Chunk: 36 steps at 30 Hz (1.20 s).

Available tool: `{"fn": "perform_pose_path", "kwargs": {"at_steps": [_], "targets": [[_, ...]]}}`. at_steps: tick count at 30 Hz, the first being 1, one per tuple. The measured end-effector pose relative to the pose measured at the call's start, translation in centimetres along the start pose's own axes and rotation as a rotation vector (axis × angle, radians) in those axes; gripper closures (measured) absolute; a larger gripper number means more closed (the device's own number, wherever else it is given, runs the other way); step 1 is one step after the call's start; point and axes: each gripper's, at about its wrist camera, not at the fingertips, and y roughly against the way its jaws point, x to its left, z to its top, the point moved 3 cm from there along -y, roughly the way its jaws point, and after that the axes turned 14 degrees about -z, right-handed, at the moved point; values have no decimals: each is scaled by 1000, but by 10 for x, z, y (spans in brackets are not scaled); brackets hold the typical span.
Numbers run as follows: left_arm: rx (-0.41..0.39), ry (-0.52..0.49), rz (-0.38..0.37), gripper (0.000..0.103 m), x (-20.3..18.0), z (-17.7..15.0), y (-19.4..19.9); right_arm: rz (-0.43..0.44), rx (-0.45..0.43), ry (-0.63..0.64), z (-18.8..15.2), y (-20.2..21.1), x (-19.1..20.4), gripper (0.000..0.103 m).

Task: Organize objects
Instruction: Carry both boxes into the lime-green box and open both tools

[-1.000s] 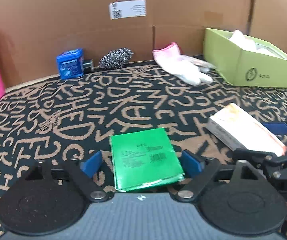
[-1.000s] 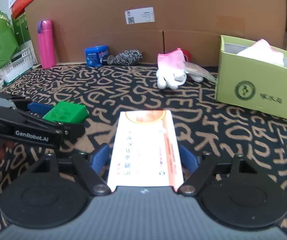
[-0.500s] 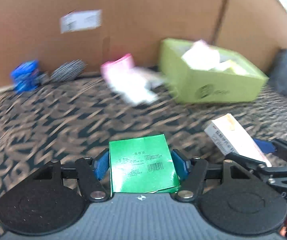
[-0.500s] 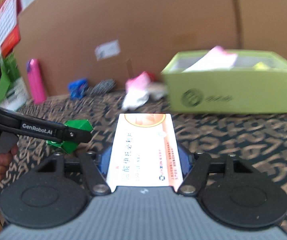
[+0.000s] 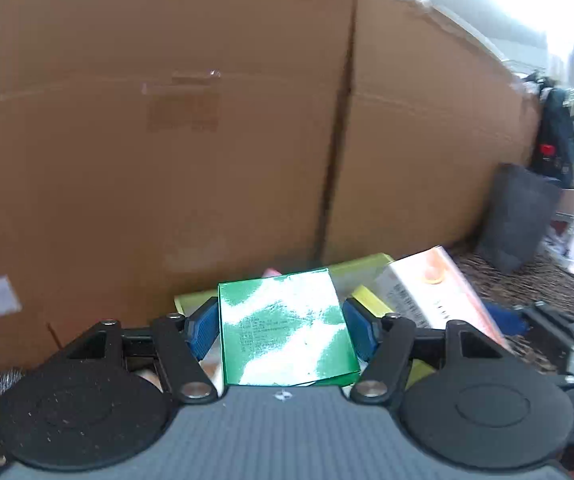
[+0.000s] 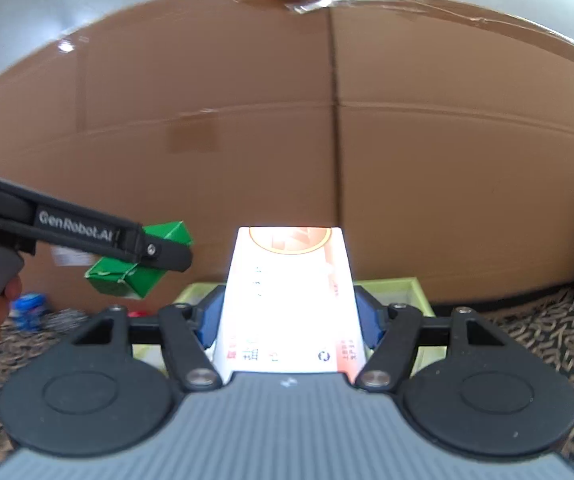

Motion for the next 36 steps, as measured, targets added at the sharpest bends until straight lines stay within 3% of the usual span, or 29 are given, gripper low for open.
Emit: {"fn": "perform_pose_path", "kwargs": {"at_steps": [4,9,10,11,12,13,16,23,28,36], "targets": [[29,93,-2,34,18,-5,-39,-49,31,12,-3,-49,-5,38],[26,77,7,34,23,-17,-64,-55,88,20,-16,-92,-6,38],[16,83,2,30,24,-20,-67,-46,105,27,-20,-100,-5,35],[29,88,-13,17,26,-22,-71,-27,132,42,-24,-108,-3,29],[54,94,-13,14,27,-25,-75,-10,162,66,-29,-115,-1,14],[72,95,1,13,27,-28,-77,-11,176,91,-33,-118,1,8],[83,60,34,13,25,-39,-76,-41,124,143,-41,-111,2,0],[66,63,38,13,19,-47,-60,-43,108,116,-42,-97,-5,0],[41,38,69,13,12,-38,-30,-47,55,109,-30,-55,0,0],[32,108,58,13,-1,-52,23,1,24,104,-25,7,18,0]]}}
